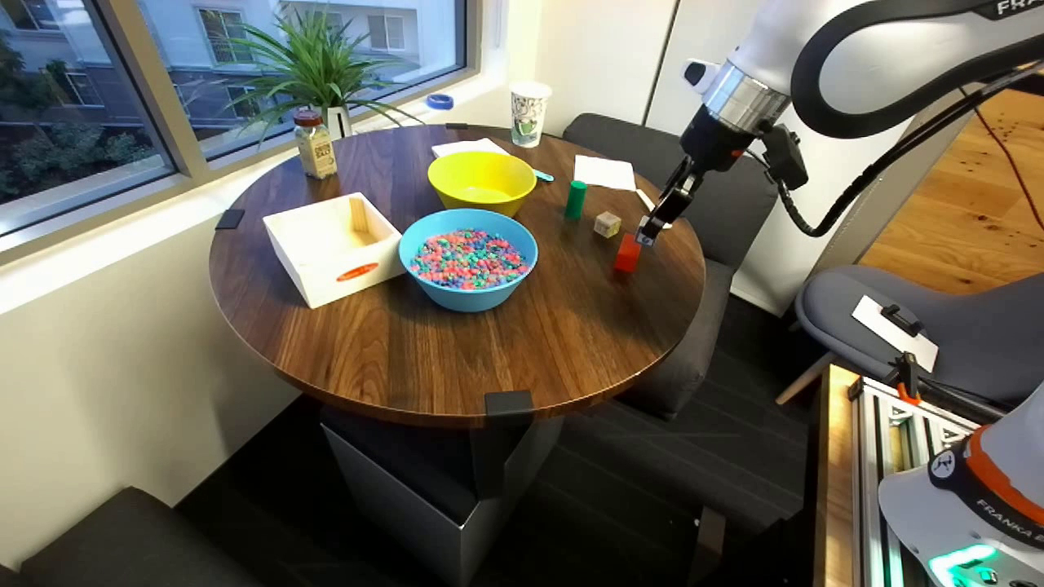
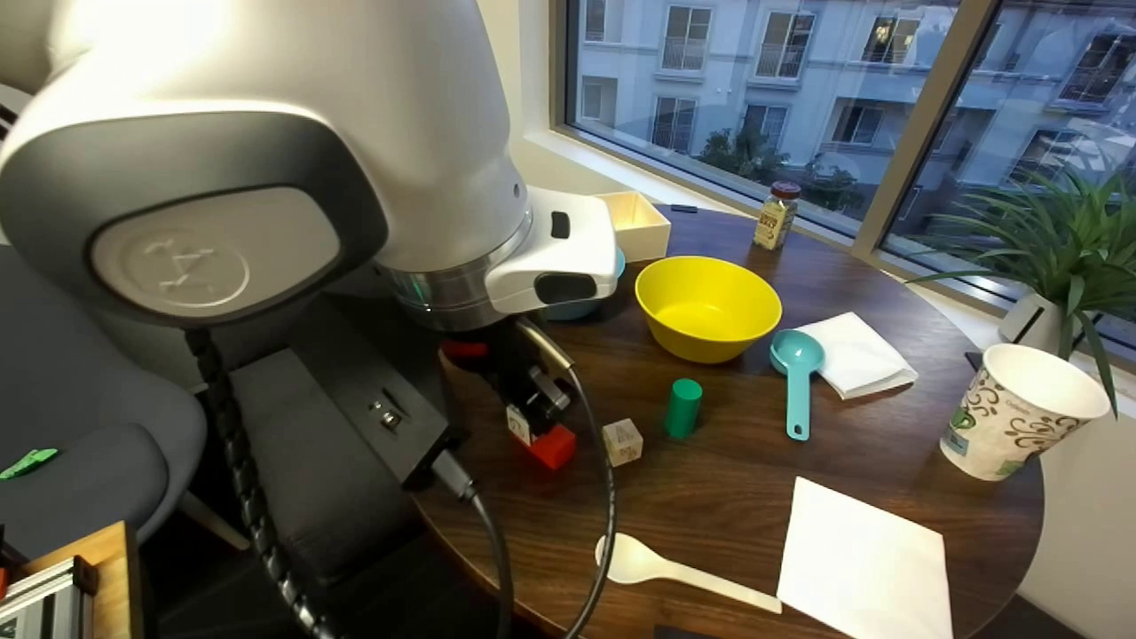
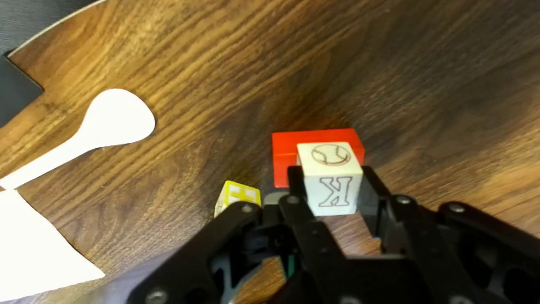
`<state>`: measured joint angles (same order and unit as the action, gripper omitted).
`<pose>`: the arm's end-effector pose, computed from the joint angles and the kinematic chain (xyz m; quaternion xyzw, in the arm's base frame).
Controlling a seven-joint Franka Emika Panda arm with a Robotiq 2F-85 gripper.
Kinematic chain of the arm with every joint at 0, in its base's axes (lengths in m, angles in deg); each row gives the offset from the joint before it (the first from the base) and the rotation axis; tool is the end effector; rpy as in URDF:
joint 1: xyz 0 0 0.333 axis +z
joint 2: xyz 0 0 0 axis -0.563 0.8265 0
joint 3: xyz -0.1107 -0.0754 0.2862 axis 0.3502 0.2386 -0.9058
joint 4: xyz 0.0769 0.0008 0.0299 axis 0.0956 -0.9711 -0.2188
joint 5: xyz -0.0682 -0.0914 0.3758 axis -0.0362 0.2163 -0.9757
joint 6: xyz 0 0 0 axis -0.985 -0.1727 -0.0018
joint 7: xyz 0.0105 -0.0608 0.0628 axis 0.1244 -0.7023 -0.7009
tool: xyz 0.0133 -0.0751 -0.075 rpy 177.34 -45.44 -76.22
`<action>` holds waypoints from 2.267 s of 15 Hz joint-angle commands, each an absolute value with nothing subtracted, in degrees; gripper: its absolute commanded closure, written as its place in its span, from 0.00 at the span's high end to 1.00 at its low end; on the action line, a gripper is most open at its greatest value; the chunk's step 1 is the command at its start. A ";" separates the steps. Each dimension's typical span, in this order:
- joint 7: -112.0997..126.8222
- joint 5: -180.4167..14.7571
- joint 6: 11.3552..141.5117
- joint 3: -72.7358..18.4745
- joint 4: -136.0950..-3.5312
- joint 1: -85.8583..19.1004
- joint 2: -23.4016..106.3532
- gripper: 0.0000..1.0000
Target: Stack the wooden blocks and the green cylinder on top of the orange block
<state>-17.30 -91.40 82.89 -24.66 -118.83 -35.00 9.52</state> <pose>0.4632 -0.0592 0.4197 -0.9872 -0.0775 -0.1381 0.0188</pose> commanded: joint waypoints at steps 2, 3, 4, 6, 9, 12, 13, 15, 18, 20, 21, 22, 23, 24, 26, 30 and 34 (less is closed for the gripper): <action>-22.06 -94.83 83.28 -22.96 -119.54 -33.48 9.21 0.10; -22.45 -95.12 83.27 -22.80 -119.38 -33.48 9.45 0.10; -22.92 -95.44 83.22 -22.65 -119.27 -33.49 9.66 0.10; -23.77 -95.92 83.51 -22.45 -119.19 -33.40 10.04 0.10; -24.53 -96.39 84.02 -22.26 -118.75 -33.25 10.78 0.10; -25.29 -97.25 84.45 -22.16 -118.44 -33.01 11.37 0.10; -25.60 -97.75 84.43 -22.08 -118.28 -32.90 11.59 0.10; -26.00 -98.28 84.88 -22.05 -118.07 -32.82 12.02 0.10; -26.41 -98.10 85.79 -22.14 -117.75 -33.05 12.92 0.10; -26.60 -98.29 85.76 -22.17 -117.61 -33.04 13.31 0.10; -26.71 -98.40 85.53 -22.21 -117.58 -33.00 13.40 0.10; -26.86 -98.46 85.59 -22.24 -117.55 -32.99 13.53 0.10; -27.00 -98.51 85.63 -22.27 -117.46 -33.01 13.70 0.10; -27.12 -98.49 85.64 -22.28 -117.29 -33.03 13.82 0.10; -27.40 -98.57 85.60 -22.30 -116.98 -33.06 14.07 0.11; -28.06 -99.19 85.60 -22.37 -116.60 -32.99 14.53 0.11; -29.09 -100.04 85.19 -22.39 -116.41 -32.94 14.62 0.11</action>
